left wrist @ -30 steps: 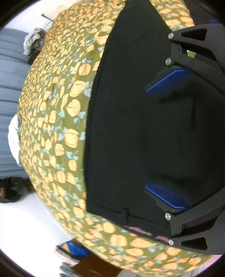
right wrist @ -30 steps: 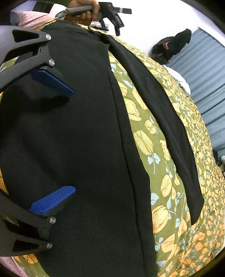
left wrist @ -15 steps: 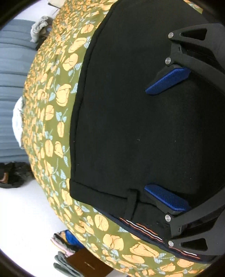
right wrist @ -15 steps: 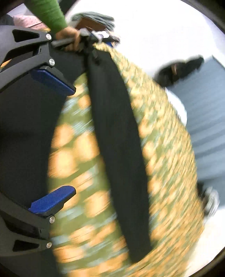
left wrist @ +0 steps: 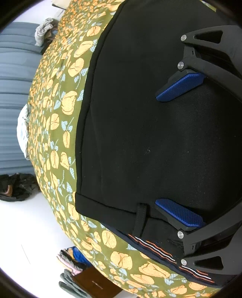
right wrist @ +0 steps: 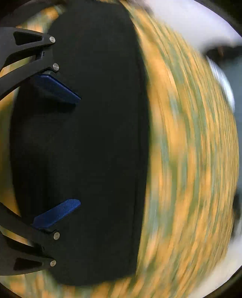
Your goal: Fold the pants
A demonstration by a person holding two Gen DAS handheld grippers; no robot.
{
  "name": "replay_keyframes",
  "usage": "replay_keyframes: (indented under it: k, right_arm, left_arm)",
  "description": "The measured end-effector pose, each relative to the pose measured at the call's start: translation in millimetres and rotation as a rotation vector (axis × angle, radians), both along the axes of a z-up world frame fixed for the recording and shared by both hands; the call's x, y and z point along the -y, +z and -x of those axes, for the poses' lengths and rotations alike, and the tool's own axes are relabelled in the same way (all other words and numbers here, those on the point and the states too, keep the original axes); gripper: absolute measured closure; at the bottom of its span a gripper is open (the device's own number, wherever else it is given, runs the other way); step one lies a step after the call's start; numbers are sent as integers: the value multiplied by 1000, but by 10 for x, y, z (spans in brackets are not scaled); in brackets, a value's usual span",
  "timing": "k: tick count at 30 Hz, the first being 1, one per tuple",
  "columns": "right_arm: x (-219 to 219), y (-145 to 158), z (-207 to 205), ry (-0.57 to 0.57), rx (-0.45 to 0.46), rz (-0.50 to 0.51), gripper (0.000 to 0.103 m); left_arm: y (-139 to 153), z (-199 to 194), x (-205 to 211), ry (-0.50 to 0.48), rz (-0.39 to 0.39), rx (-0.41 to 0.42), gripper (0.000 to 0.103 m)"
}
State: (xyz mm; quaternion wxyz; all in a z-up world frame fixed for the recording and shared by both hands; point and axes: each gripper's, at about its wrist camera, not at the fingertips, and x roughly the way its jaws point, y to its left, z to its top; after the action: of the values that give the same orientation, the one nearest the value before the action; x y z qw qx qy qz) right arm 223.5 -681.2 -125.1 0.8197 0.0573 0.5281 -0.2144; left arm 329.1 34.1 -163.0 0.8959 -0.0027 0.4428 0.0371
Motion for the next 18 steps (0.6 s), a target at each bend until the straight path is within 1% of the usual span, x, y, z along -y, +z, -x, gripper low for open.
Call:
replay_keyframes:
  k: [1, 2, 3, 4, 5, 7, 8, 9, 10, 11, 13, 14, 15, 16, 17, 18]
  right_arm:
    - [309, 122, 87, -104, 13, 25, 1]
    - [534, 240, 170, -184, 46, 34, 1]
    - [754, 392, 273, -251, 103, 37, 1]
    - [885, 529, 332, -275, 164, 27, 1]
    - [937, 626, 329, -264, 211, 7, 1]
    - [910, 677, 216, -193, 236, -60, 1]
    - [846, 640, 100, -136, 211, -99, 1]
    - [742, 585, -5, -100, 177, -104, 1]
    - [618, 517, -128, -57, 132, -83, 1]
    - [512, 448, -229, -8, 80, -42, 1]
    - [432, 315, -304, 33, -6, 7, 2]
    - [426, 260, -300, 44, -20, -15, 18]
    - [447, 232, -262, 38, -25, -39, 54]
    - [477, 251, -197, 14, -22, -35, 65]
    - [486, 306, -107, 7, 8, -32, 80]
    - [459, 388, 19, 17, 59, -30, 97]
  left_arm:
    - [-3, 6, 3, 0, -1, 0, 0]
    - [-4, 8, 7, 1, -2, 1, 0]
    - [-5, 7, 9, 1, -4, 1, 0]
    - [-5, 5, 13, 1, -5, 1, 0]
    - [-1, 6, 19, 2, -7, 1, 0]
    - [-1, 0, 26, 2, -11, 1, 0]
    - [-3, -3, 30, 2, -12, 0, 0]
    - [-3, -4, 31, 2, -13, 0, 0]
    - [-3, -3, 29, 2, -12, 0, 0]
    - [-4, -4, 30, 3, -12, 0, 0]
    - [-4, -4, 29, 3, -12, 0, 0]
    - [-4, -5, 29, 2, -12, 0, 0]
    - [-5, -6, 29, 3, -13, -1, 0]
    - [-7, -5, 32, 3, -13, -2, 0]
    - [-9, -6, 36, 3, -15, -2, 0]
    - [-10, -8, 38, 4, -16, -3, 0]
